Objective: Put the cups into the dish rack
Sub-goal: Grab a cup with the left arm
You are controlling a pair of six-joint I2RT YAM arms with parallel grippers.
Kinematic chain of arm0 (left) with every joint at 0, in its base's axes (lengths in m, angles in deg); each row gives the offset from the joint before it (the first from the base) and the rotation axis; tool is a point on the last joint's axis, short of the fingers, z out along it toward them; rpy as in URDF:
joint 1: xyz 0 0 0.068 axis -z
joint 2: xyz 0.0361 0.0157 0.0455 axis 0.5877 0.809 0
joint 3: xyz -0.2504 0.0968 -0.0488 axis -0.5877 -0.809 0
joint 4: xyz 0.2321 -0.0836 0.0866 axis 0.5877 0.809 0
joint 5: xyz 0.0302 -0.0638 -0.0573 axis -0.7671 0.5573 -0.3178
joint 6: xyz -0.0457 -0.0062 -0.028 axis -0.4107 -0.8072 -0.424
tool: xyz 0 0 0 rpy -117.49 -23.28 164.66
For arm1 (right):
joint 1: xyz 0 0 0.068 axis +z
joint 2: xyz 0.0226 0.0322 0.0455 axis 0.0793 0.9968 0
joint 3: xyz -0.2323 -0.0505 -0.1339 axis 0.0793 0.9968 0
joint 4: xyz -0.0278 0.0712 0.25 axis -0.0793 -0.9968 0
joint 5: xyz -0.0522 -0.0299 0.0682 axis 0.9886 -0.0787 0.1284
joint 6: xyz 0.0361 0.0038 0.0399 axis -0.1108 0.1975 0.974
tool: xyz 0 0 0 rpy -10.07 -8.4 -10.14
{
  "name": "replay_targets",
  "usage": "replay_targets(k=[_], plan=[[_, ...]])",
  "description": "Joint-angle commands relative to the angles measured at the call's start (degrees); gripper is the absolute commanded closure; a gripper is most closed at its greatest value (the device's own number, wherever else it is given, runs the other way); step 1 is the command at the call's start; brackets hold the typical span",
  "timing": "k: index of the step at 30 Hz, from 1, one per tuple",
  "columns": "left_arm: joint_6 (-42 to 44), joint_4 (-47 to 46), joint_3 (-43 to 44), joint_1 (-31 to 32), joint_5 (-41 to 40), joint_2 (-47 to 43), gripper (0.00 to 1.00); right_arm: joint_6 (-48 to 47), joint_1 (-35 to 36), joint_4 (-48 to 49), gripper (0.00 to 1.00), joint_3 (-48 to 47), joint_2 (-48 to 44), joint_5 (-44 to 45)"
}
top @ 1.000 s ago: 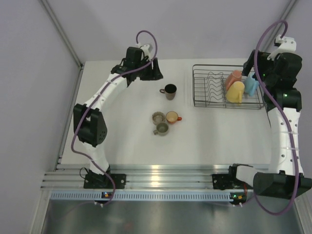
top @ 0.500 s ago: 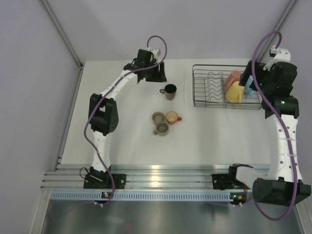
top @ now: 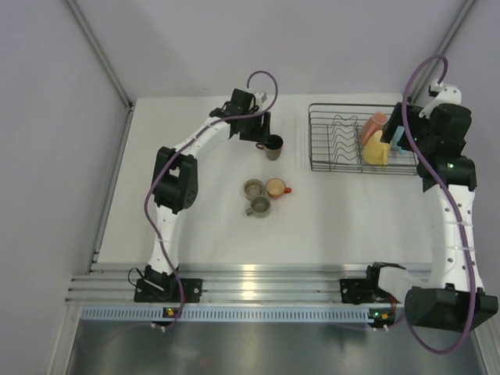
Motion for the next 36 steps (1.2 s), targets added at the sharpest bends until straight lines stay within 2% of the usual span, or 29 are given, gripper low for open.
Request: replay_targets(k=[1, 3, 6, 7, 10, 11, 19, 23, 28, 32, 33, 35, 36], plan=[[2.0, 0.8, 2.0, 0.6, -0.5, 0.6, 0.37, 0.6, 0.4, 0.8, 0.00, 0.9, -1.5, 0.0], [2.2, 1.0, 2.2, 1.0, -0.7, 1.2, 0.38, 0.7, 0.4, 0.8, 0.01, 1.2, -1.5, -0.1], [2.9, 2.0, 3.3, 1.6, -1.1, 2.3, 0.45, 0.7, 0.5, 1.0, 0.01, 1.9, -1.6, -0.1], [3.1, 2.6, 3.5, 1.9, -1.4, 2.9, 0.51, 0.7, 0.4, 0.9, 0.01, 2.1, -1.6, -0.1], [3.3, 3.5, 3.4, 2.0, -2.1, 3.3, 0.62, 0.8, 0.4, 0.9, 0.01, 2.6, -1.9, -0.3], [3.3, 3.7, 3.4, 2.0, -2.3, 3.4, 0.69, 0.9, 0.4, 0.9, 0.01, 2.7, -1.9, -0.4], [1.3, 4.1, 0.9, 2.0, -3.2, 0.8, 1.00, 2.1, 0.5, 1.7, 0.01, 4.5, -3.2, -2.0], [0.5, 4.0, -1.8, 1.9, -3.0, -3.4, 1.00, 3.0, 0.4, 2.5, 0.01, 5.3, -3.8, -4.2], [-4.4, 3.8, -3.0, 0.7, 1.9, -9.6, 1.00, 7.4, 0.4, 5.4, 0.01, 7.6, -4.4, -10.5], [-7.7, 1.1, -4.4, -0.3, 7.3, -14.8, 1.00, 12.6, 0.5, 13.0, 0.01, 11.0, -4.9, -18.1], [-9.9, -0.2, -5.6, -0.4, 11.1, -17.3, 1.00, 15.4, 0.4, 15.3, 0.01, 12.7, -4.8, -22.7], [-13.0, -5.8, -7.3, -1.1, 15.6, -19.6, 1.00, 19.1, 0.5, 23.4, 0.01, 14.9, -4.7, -27.3], [-17.2, -8.5, -9.8, -1.4, 18.4, -21.6, 1.00, 21.0, 0.5, 26.4, 0.01, 17.3, -4.7, -31.1]])
